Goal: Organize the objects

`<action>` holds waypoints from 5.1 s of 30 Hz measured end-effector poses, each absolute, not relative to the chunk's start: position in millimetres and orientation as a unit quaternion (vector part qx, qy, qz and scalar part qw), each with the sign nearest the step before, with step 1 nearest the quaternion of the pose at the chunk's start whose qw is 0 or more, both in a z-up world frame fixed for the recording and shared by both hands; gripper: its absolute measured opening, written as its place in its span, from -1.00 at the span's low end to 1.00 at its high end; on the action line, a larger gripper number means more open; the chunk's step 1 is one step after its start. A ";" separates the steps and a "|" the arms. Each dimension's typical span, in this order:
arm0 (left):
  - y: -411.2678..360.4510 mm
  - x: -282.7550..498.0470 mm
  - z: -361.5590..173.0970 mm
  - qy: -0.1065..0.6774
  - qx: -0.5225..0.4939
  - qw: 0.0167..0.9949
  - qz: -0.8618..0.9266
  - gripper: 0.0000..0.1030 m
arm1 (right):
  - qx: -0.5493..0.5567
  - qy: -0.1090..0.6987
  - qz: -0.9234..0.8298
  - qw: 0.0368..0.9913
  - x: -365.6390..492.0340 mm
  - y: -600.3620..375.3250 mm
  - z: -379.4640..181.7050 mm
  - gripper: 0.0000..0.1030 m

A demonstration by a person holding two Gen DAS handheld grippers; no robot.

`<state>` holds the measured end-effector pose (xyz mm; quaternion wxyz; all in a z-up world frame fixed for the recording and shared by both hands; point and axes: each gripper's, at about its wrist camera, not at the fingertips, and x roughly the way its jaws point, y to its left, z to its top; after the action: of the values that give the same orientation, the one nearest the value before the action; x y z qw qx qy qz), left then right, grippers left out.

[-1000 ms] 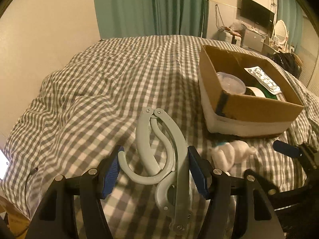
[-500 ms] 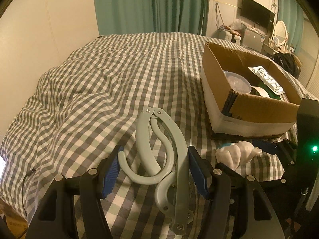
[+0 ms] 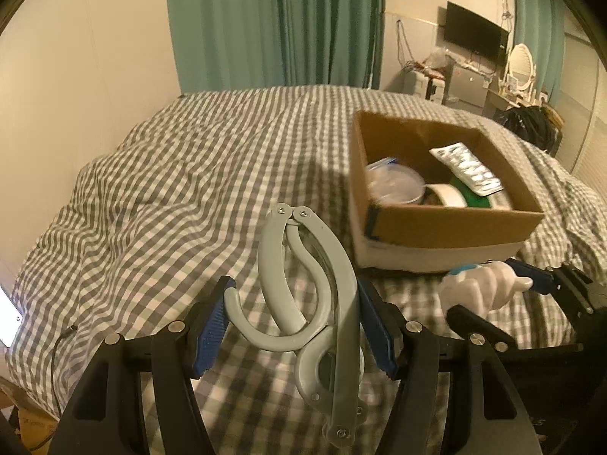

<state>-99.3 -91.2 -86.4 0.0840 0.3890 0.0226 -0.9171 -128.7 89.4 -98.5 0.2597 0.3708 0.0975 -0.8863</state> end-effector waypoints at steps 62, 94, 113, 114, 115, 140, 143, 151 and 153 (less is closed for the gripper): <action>-28.3 -304.3 -78.3 -0.010 0.401 -0.010 -0.916 0.28 | 0.364 0.040 -0.902 0.228 -322.0 136.8 -43.1 0.61; -10.3 -202.3 47.7 -0.031 0.283 0.019 -0.958 1.00 | 0.248 0.047 -0.954 0.164 -200.2 193.3 86.6 0.79; -9.4 -68.7 89.7 0.012 0.140 0.062 -0.988 1.00 | 0.127 0.018 -0.988 0.082 -67.9 218.0 97.2 0.99; -8.6 -63.5 84.8 0.012 0.138 0.056 -0.989 1.00 | 0.128 0.017 -0.988 0.082 -65.3 219.1 90.8 0.99; -8.3 -59.6 79.8 0.010 0.138 0.054 -0.989 1.00 | 0.128 0.016 -0.988 0.079 -63.1 220.7 82.8 0.99; 4.2 -42.0 22.4 -0.002 0.187 0.050 -0.981 1.00 | 0.170 0.014 -0.982 0.078 -62.2 221.1 30.8 0.99; 3.4 -43.6 22.8 0.001 0.189 0.048 -0.981 1.00 | 0.173 0.013 -0.982 0.078 -63.4 220.3 31.0 0.99; 4.5 -38.5 22.0 0.001 0.186 0.047 -0.981 1.00 | 0.170 0.016 -0.982 0.079 -59.4 219.1 32.8 0.99; 4.8 -38.2 21.0 0.000 0.188 0.046 -0.981 1.00 | 0.172 0.016 -0.982 0.079 -59.2 218.8 32.1 0.99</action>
<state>-38.2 4.8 21.0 0.0461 0.1877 0.0000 -0.9812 -59.2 218.8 32.1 0.0789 0.1717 0.0158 -0.9819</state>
